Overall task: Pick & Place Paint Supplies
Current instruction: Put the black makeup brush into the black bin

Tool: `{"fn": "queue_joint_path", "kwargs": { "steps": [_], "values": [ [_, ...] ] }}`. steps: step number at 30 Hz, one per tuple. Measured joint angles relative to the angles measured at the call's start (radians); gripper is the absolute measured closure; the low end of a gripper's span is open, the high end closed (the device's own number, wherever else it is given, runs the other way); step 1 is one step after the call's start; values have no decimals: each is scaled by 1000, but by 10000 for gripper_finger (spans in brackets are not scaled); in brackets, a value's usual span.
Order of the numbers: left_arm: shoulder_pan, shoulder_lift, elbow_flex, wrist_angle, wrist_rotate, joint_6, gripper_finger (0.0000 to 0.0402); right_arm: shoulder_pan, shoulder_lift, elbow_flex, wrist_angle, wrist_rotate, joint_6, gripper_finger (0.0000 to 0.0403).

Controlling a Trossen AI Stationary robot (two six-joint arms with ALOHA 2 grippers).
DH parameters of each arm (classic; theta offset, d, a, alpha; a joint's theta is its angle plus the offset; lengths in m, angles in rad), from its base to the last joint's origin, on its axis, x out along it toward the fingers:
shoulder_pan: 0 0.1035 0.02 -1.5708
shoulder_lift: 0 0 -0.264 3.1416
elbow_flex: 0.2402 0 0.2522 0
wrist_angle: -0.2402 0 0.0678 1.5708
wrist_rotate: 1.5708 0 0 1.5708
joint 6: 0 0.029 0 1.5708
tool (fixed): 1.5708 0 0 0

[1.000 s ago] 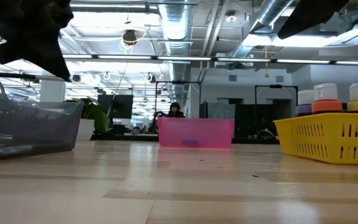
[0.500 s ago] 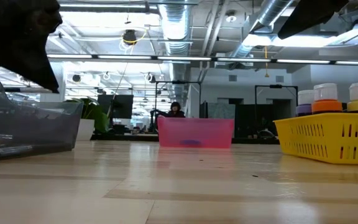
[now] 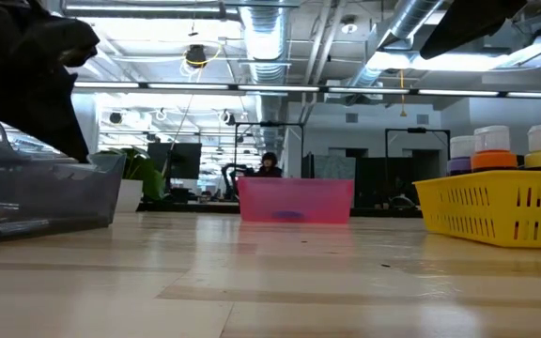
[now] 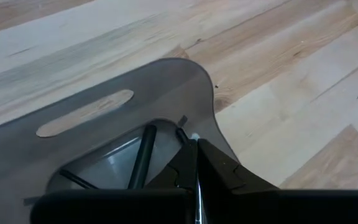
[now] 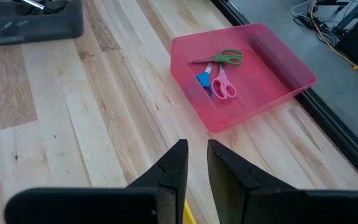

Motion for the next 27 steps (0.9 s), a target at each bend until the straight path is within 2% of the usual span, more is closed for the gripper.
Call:
{"fn": "queue_joint_path", "kwargs": {
  "steps": [8, 27],
  "values": [
    [0, 45, 0, 26, 5, -1, 401, 0, 0, 0, -2, 0, 0, 346],
    [0, 45, 0, 22, 0, 0, 401, 0, 0, 0, -1, 0, -1, 346]
  ]
}}
